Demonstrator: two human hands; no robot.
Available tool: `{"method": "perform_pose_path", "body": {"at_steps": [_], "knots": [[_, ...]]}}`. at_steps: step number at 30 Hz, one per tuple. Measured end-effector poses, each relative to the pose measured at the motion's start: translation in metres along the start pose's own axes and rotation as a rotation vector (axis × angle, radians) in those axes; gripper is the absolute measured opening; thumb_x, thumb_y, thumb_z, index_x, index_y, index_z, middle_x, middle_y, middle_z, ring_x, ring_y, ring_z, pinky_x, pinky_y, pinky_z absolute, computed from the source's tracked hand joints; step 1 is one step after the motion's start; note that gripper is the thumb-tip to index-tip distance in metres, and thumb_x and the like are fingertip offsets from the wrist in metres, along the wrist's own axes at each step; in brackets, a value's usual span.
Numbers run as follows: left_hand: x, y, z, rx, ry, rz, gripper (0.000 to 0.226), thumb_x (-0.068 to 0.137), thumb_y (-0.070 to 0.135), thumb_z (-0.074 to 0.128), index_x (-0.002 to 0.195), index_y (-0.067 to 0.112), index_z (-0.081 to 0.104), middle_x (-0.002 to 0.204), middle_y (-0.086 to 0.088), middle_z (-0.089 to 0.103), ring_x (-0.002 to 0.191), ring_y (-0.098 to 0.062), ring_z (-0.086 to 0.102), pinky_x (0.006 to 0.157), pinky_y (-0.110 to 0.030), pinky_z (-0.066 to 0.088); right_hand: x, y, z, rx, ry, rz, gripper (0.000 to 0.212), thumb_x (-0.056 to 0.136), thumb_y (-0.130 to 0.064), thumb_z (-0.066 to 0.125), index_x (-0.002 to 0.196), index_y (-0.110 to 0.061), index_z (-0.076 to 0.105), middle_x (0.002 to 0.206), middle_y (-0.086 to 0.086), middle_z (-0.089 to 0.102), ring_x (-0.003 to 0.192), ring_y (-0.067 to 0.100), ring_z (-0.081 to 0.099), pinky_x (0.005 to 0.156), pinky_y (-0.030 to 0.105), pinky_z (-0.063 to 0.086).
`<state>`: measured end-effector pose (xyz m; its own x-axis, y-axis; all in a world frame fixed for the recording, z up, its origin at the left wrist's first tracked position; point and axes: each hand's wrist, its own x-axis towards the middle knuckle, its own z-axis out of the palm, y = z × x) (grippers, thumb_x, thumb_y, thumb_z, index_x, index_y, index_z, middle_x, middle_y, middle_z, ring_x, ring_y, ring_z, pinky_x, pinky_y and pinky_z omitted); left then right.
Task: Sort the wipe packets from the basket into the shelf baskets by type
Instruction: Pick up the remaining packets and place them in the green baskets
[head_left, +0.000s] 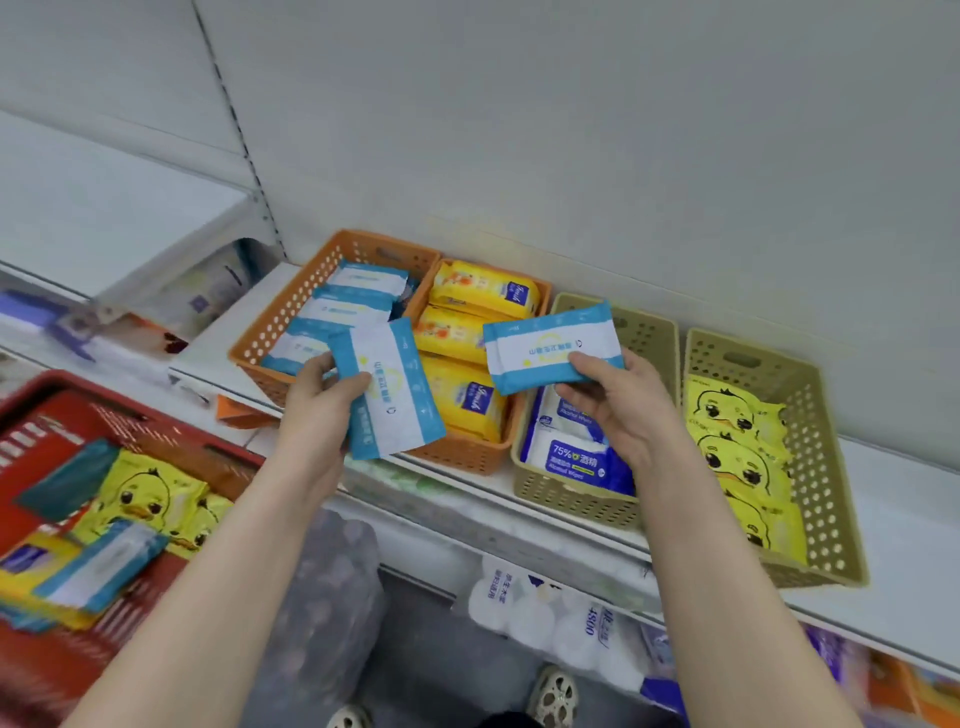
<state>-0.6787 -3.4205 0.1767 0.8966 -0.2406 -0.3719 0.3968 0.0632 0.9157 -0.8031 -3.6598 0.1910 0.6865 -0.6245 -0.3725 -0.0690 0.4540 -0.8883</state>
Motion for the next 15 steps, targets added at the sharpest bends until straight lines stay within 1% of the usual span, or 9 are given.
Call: {"method": "perform_pose_path", "body": {"at_steps": [3,5,7,9,11,13,15], "knots": [[0.018,0.012,-0.041,0.019,-0.011,-0.002,0.039,0.098,0.001,0.052,0.136,0.005,0.047,0.123,-0.014,0.064,0.098,-0.024,0.067,0.081,-0.037,0.055,-0.006,0.019,0.036,0.019,0.021,-0.019,0.029,0.091,-0.001,0.063,0.119,-0.005,0.059,0.114,0.012,0.069,0.095,0.019,0.071,0.069,0.027,0.061],[0.03,0.018,-0.063,0.017,-0.011,-0.002,0.035,0.098,0.001,0.052,0.132,0.008,0.048,0.121,-0.013,0.064,0.096,-0.022,0.067,0.08,-0.037,0.055,-0.008,0.029,0.057,0.026,0.03,-0.021,0.031,0.091,0.0,0.063,0.121,-0.006,0.058,0.114,0.01,0.069,0.097,0.019,0.069,0.068,0.026,0.061],[0.04,0.022,-0.08,0.009,0.016,-0.016,0.037,0.098,0.001,0.053,0.133,0.01,0.046,0.121,-0.012,0.064,0.097,-0.024,0.067,0.082,-0.039,0.055,-0.008,0.037,0.075,0.023,0.041,-0.019,0.033,0.09,0.0,0.063,0.121,-0.008,0.058,0.114,0.009,0.069,0.097,0.019,0.069,0.068,0.026,0.06],[0.05,0.023,-0.096,0.001,0.047,-0.039,0.042,0.097,0.002,0.054,0.137,0.01,0.044,0.123,-0.014,0.064,0.101,-0.028,0.067,0.084,-0.042,0.056,-0.002,0.042,0.09,-0.002,0.045,-0.021,0.031,0.089,0.0,0.064,0.118,-0.011,0.06,0.114,0.008,0.069,0.097,0.018,0.069,0.069,0.027,0.061],[0.06,0.026,-0.107,0.004,0.069,-0.045,0.04,0.097,0.003,0.054,0.136,0.011,0.045,0.122,-0.014,0.065,0.098,-0.027,0.068,0.082,-0.042,0.056,0.007,0.044,0.103,-0.033,0.042,-0.032,0.028,0.089,0.001,0.064,0.113,-0.015,0.061,0.113,0.008,0.07,0.097,0.018,0.069,0.07,0.028,0.061],[0.072,0.028,-0.115,-0.002,0.088,-0.038,0.036,0.098,0.003,0.054,0.131,0.013,0.046,0.119,-0.012,0.066,0.093,-0.023,0.068,0.08,-0.04,0.056,0.02,0.046,0.116,-0.051,0.03,-0.038,0.03,0.089,0.0,0.064,0.115,-0.013,0.06,0.114,0.008,0.069,0.098,0.018,0.069,0.073,0.028,0.061],[0.08,0.031,-0.121,-0.01,0.114,-0.032,0.036,0.097,0.002,0.054,0.13,0.014,0.047,0.12,-0.013,0.066,0.093,-0.024,0.068,0.084,-0.044,0.056,0.033,0.046,0.129,-0.07,0.0,-0.041,0.035,0.09,0.001,0.063,0.122,-0.011,0.058,0.114,0.007,0.069,0.099,0.018,0.069,0.074,0.029,0.061]]}}
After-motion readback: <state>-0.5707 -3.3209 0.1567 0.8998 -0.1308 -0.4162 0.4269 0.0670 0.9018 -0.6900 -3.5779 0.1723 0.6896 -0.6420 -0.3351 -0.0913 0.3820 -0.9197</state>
